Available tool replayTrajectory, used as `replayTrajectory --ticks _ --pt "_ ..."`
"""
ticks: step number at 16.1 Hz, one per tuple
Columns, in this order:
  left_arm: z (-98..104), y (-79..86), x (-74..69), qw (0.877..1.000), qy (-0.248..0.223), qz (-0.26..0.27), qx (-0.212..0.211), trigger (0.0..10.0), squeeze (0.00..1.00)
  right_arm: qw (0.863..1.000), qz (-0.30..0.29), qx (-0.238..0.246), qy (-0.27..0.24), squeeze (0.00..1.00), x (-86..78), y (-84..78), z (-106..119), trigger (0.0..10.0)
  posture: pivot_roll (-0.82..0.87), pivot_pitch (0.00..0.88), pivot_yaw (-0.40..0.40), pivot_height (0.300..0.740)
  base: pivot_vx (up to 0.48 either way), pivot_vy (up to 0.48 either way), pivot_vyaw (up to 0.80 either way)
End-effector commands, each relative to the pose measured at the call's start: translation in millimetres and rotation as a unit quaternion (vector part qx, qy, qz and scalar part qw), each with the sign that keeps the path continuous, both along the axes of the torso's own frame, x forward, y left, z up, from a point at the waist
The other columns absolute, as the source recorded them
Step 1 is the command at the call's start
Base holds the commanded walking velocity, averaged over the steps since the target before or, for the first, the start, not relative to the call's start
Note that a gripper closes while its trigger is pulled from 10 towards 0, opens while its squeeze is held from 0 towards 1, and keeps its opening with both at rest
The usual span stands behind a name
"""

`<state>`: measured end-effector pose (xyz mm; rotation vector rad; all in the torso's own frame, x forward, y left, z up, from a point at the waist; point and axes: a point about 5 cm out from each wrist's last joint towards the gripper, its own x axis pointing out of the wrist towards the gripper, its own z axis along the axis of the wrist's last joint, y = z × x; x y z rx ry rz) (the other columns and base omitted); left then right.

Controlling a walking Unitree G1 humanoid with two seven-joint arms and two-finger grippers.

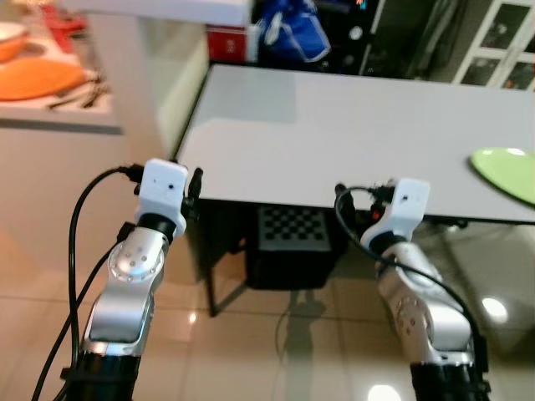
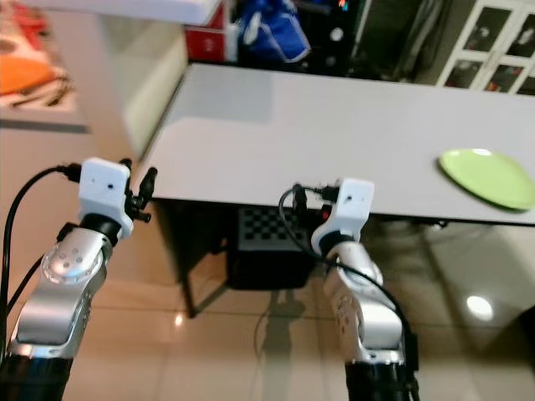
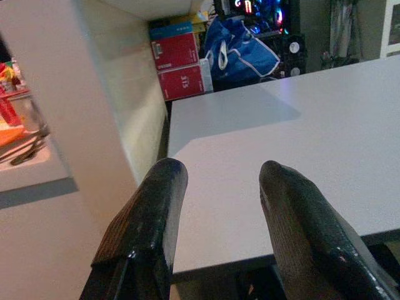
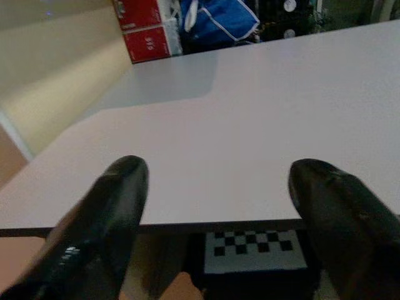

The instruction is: Setting the table

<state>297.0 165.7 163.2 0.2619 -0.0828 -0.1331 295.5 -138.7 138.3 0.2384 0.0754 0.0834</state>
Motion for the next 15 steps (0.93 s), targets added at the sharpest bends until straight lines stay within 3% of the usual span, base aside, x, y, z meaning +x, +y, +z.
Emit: replayTrajectory --ticks 1,2,15 --pt "4.5 -8.7 1.1 1.0 -0.001 -0.019 -0.015 10.0 0.92 1.0 -0.019 0.003 0.004 1.0 -0.8 -12.9 -1.1 10.0 0.03 0.0 -0.033 0.74 0.0 0.48 0.0" --pt "6.1 -7.9 1.9 1.0 -0.002 -0.019 -0.016 10.0 1.0 1.0 -0.018 0.006 0.004 1.0 -0.9 -12.5 -1.0 10.0 0.03 0.0 -0.033 0.74 0.0 0.48 0.0" --pt "11.6 0.2 2.6 1.0 -0.01 -0.005 -0.002 10.0 1.0 1.0 -0.005 0.023 0.0 1.0 -0.3 -9.5 5.1 10.0 0.03 0.0 -0.027 0.74 0.0 0.48 0.0"
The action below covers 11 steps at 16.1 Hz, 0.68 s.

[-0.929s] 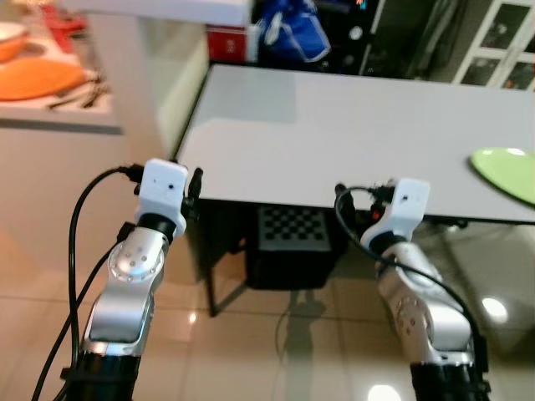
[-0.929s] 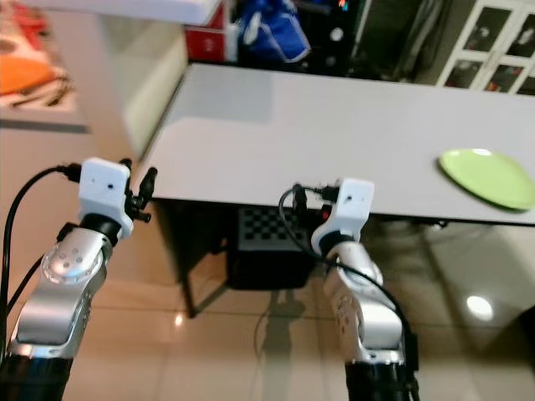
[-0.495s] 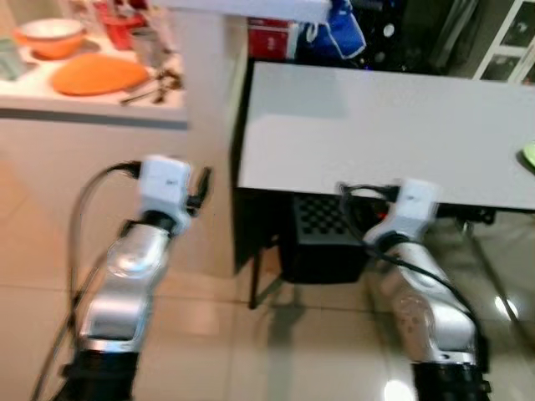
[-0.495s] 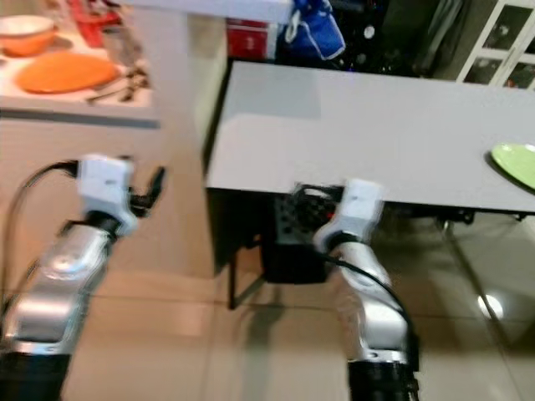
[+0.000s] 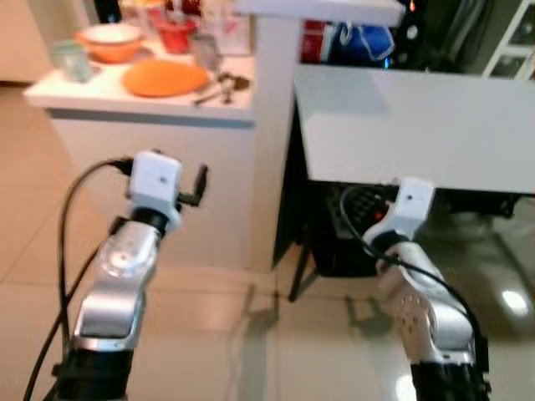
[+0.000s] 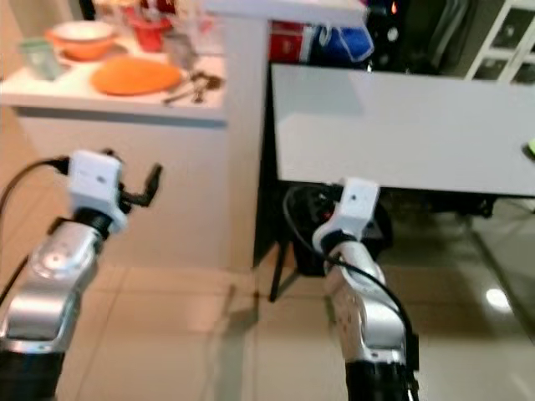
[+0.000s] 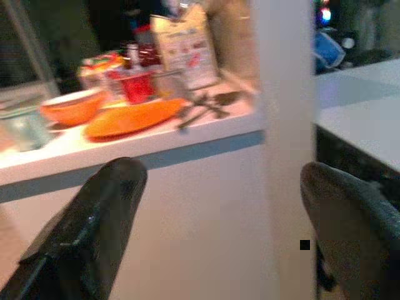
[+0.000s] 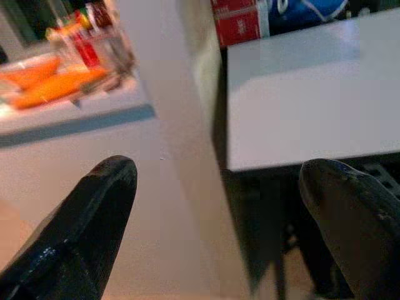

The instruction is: Setting the table

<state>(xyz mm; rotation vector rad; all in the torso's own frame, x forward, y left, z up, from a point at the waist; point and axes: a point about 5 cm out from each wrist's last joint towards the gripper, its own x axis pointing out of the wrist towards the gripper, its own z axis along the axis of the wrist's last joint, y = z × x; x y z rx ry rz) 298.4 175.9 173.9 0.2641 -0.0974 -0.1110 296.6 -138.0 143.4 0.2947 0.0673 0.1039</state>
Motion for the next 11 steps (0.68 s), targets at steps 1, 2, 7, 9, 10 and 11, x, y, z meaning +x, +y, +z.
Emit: replayTrajectory --ticks 1,2,7,9,10,11 --pt "1.9 -10.5 1.4 1.0 -0.004 -0.015 -0.004 10.0 0.98 1.0 -0.014 0.018 -0.008 0.7 -1.0 -10.4 5.1 10.0 0.03 0.0 -0.027 0.74 0.0 0.48 0.0" --pt "2.6 -10.2 1.7 1.0 -0.005 -0.014 -0.004 10.0 0.0 1.0 -0.015 0.018 -0.02 0.0 -0.7 -10.8 8.9 10.0 0.03 0.0 -0.026 0.74 0.0 0.48 0.0" --pt "4.4 -7.1 2.4 1.0 -0.011 -0.001 -0.011 10.0 0.0 1.0 0.009 -0.008 -0.01 0.0 2.9 -4.8 13.9 10.0 0.03 0.0 -0.028 0.74 0.0 0.48 0.0" --pt "5.2 -7.6 2.2 1.0 -0.014 0.001 -0.013 10.0 0.0 0.996 0.01 -0.081 -0.027 0.0 4.4 -4.2 14.3 10.0 0.04 0.0 -0.031 0.74 0.0 0.48 0.0" --pt "7.0 -8.0 2.3 1.0 -0.018 0.0 -0.015 10.0 0.0 0.998 0.008 -0.062 -0.024 0.0 4.7 -3.9 13.7 10.0 0.04 0.0 -0.032 0.74 0.0 0.48 0.0" --pt "8.1 -8.2 2.4 1.0 -0.02 0.0 -0.017 10.0 0.0 0.998 0.006 -0.059 -0.026 0.0 5.0 -3.9 14.9 10.0 0.04 0.0 -0.032 0.74 0.0 0.48 0.0"
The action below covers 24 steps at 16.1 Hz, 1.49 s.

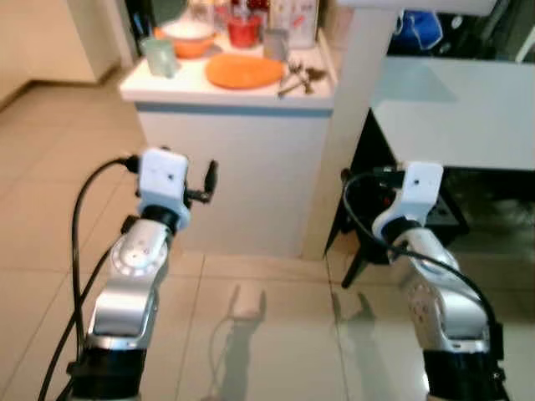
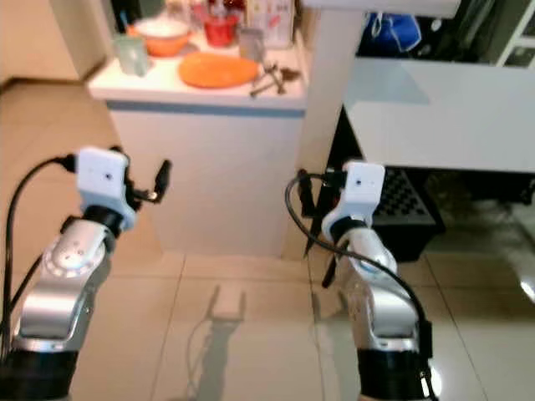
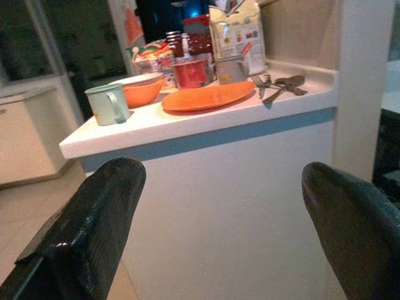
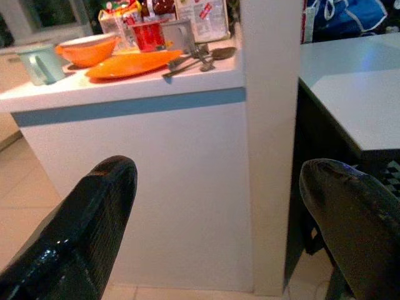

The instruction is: Setting the table

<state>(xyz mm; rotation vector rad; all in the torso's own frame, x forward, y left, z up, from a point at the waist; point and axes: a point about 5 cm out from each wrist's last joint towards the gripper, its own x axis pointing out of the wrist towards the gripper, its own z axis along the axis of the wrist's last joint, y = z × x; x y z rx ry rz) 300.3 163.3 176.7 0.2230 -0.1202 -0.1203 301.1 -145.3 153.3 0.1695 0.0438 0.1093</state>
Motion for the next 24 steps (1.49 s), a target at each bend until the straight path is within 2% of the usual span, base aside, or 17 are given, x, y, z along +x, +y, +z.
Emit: replayTrajectory --ticks 1,2,5,7,9,13,20,24 --pt "7.4 3.3 0.6 1.0 -0.014 0.005 -0.011 10.0 0.0 1.0 -0.016 -0.015 -0.012 0.0 2.0 0.3 7.6 10.0 0.04 0.0 -0.032 0.74 0.0 0.296 0.0" --pt "8.0 2.8 0.5 1.0 -0.015 0.004 -0.017 10.0 0.0 0.999 -0.026 -0.024 -0.011 0.0 2.5 -1.4 8.0 10.0 0.04 0.0 -0.032 0.74 0.0 0.296 0.0" --pt "11.8 -0.1 0.0 0.999 -0.029 0.012 -0.014 10.0 0.0 1.0 -0.016 0.002 -0.008 0.0 5.8 -2.0 11.4 10.0 0.04 0.0 -0.031 0.74 0.0 0.0 0.0" --pt "15.5 -0.1 1.4 0.999 -0.032 0.014 -0.022 10.0 0.0 0.999 -0.019 -0.027 -0.02 0.0 6.6 -1.9 14.2 10.0 0.04 0.0 -0.033 0.74 0.0 0.0 0.0" --pt "20.1 0.2 2.0 0.999 -0.039 0.013 -0.028 10.0 0.0 0.999 -0.009 -0.033 -0.029 0.0 7.6 2.5 17.5 10.0 0.04 0.0 -0.035 0.74 0.0 0.0 0.0" --pt "22.3 -0.8 0.2 0.999 -0.043 0.006 -0.029 10.0 0.0 0.999 0.009 -0.038 -0.033 0.0 7.7 4.9 20.2 10.0 0.04 0.0 -0.037 0.74 0.301 0.0 0.0" --pt "19.9 -4.8 -1.4 0.999 -0.039 -0.008 -0.018 10.0 0.0 0.998 -0.006 -0.039 -0.044 0.0 8.2 1.3 22.2 10.0 0.04 0.0 -0.039 0.74 0.363 0.0 0.14" --pt "19.1 -4.3 -1.9 0.999 -0.037 -0.01 -0.016 10.0 0.0 0.998 0.009 -0.043 -0.047 0.0 8.0 4.1 23.1 10.0 0.04 0.0 -0.039 0.74 0.374 0.0 0.0"
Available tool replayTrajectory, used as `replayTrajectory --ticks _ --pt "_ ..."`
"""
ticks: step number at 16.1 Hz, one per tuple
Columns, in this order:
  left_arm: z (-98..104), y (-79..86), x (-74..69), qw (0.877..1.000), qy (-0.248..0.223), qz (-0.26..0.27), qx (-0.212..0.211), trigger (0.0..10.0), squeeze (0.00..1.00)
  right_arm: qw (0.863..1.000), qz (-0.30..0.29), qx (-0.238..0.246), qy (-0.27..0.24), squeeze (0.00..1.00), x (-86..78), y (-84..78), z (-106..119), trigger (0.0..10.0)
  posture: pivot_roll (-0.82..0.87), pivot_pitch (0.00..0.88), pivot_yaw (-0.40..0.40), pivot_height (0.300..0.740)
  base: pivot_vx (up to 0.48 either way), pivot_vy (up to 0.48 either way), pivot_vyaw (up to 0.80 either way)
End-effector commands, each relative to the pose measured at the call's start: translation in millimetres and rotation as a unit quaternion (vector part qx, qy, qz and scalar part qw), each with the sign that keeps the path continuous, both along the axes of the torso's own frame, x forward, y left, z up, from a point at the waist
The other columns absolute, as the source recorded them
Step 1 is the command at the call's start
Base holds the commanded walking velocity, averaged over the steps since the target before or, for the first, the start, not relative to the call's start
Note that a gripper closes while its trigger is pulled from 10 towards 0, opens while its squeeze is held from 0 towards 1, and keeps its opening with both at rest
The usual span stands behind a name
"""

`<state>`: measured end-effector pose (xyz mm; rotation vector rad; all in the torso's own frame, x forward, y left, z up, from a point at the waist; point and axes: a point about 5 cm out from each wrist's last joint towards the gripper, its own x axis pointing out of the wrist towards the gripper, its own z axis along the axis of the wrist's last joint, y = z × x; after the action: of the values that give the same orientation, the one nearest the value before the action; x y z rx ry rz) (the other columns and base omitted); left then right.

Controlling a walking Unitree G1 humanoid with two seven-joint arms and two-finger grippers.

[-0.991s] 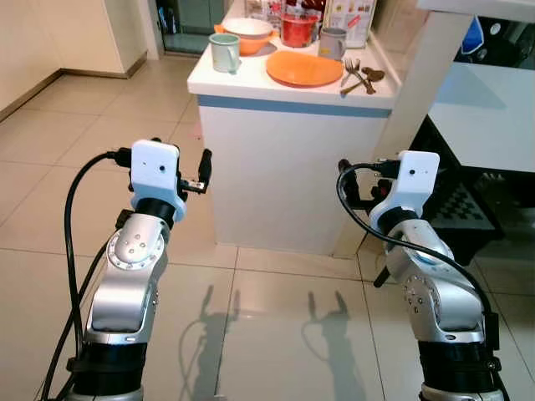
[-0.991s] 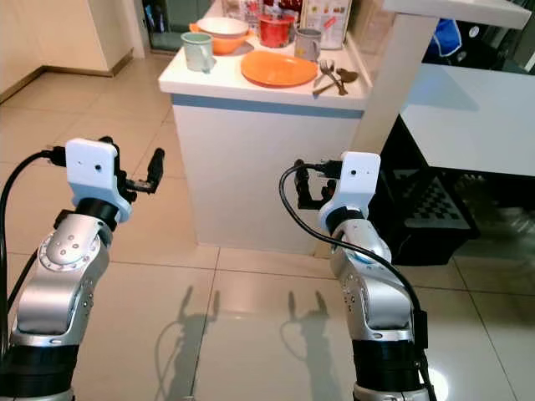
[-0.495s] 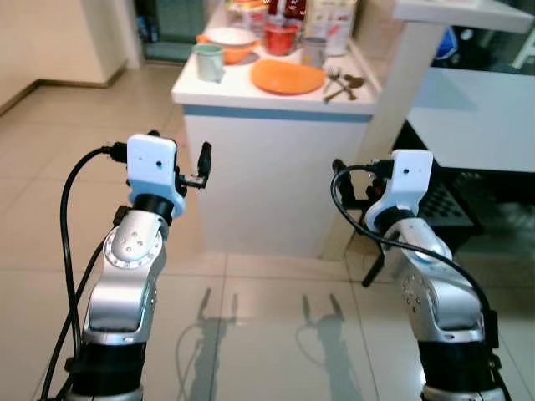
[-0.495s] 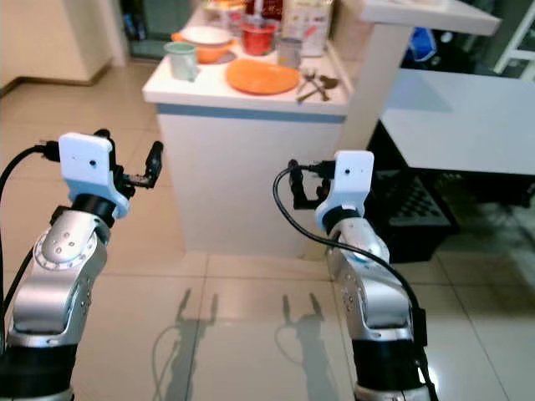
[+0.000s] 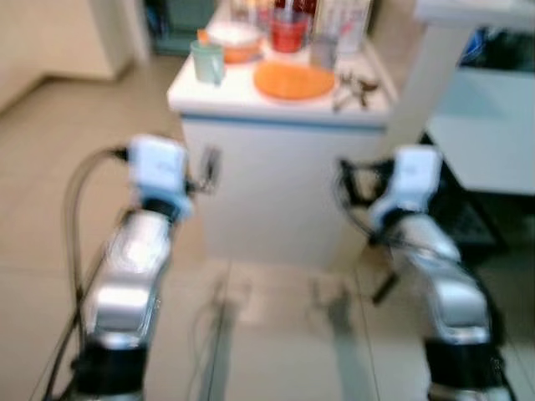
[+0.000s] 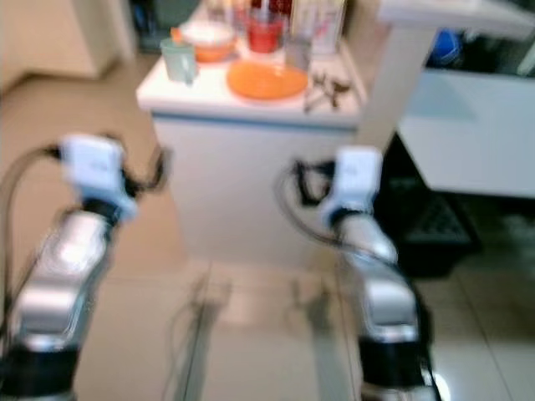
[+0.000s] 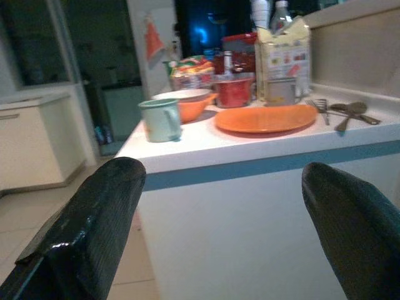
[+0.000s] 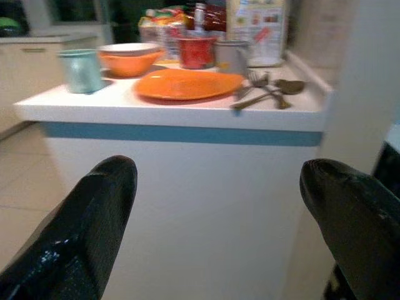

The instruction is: Setting the table

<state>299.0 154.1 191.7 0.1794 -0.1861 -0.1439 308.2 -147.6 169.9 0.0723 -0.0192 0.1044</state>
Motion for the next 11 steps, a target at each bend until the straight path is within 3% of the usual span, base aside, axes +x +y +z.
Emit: replayTrajectory --ticks 1,2,7,11 --pt "3.7 5.3 -0.6 1.0 -0.006 0.007 0.007 10.0 0.0 1.0 0.022 0.006 -0.012 0.0 0.8 8.3 6.6 10.0 0.04 0.0 -0.039 0.74 0.379 0.0 0.0" --pt "3.8 5.5 -0.5 1.0 -0.006 0.007 0.007 10.0 0.0 1.0 0.028 0.001 -0.01 0.0 0.7 9.5 6.5 10.0 0.05 0.0 -0.04 0.74 0.379 0.0 0.0" --pt "5.8 6.8 -0.8 1.0 -0.009 0.008 0.009 10.0 0.0 0.999 0.033 0.006 -0.023 0.0 2.3 10.7 14.2 10.0 0.05 0.0 -0.042 0.74 0.385 0.0 0.72" --pt "10.6 8.9 -1.1 1.0 -0.015 -0.003 0.022 10.0 0.0 0.997 0.044 0.019 -0.065 0.0 7.4 8.5 49.2 10.0 0.05 0.0 -0.042 0.74 0.384 0.0 0.0"
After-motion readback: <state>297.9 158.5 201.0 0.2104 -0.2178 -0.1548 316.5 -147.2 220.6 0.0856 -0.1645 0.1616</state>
